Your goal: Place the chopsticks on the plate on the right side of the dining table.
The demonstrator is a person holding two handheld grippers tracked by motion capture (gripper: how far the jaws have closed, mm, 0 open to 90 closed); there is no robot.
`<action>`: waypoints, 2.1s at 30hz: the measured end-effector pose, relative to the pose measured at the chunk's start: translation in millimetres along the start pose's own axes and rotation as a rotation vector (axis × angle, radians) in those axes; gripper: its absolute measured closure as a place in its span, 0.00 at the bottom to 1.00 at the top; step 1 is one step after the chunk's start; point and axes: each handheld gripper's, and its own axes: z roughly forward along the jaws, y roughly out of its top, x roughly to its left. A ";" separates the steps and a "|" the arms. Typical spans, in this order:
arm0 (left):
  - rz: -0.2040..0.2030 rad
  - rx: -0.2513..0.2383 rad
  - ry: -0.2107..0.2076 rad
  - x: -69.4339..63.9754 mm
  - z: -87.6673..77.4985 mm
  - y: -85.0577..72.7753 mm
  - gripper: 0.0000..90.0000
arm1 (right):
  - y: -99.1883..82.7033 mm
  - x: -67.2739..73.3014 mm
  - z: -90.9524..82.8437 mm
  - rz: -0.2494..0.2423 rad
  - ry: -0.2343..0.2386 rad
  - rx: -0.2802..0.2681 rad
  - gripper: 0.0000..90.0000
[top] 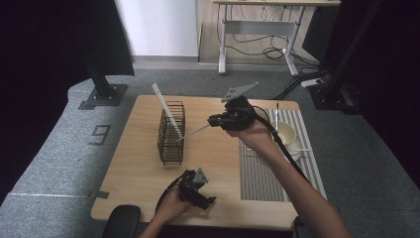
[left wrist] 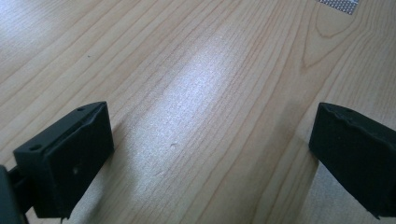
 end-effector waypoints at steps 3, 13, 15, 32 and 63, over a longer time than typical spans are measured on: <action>-0.002 0.006 0.004 0.9 -0.7 0.0 0.00 | 1.0 -0.8 -7.4 -0.002 -0.008 -0.006 0.91; -0.032 -0.002 0.028 9.0 -9.3 0.3 0.00 | 4.1 -3.1 -36.9 -0.001 -0.043 -0.041 0.91; -0.050 -0.008 0.021 11.7 -12.1 0.7 0.00 | 4.1 -3.5 -42.1 -0.002 -0.051 -0.043 0.91; -0.059 -0.087 0.051 25.0 -38.6 18.0 0.12 | -14.5 2.0 -49.4 -0.020 -0.061 0.020 0.91; 0.049 -0.165 0.001 19.8 -27.4 50.6 0.82 | -38.0 10.9 -23.4 0.011 0.053 0.105 0.91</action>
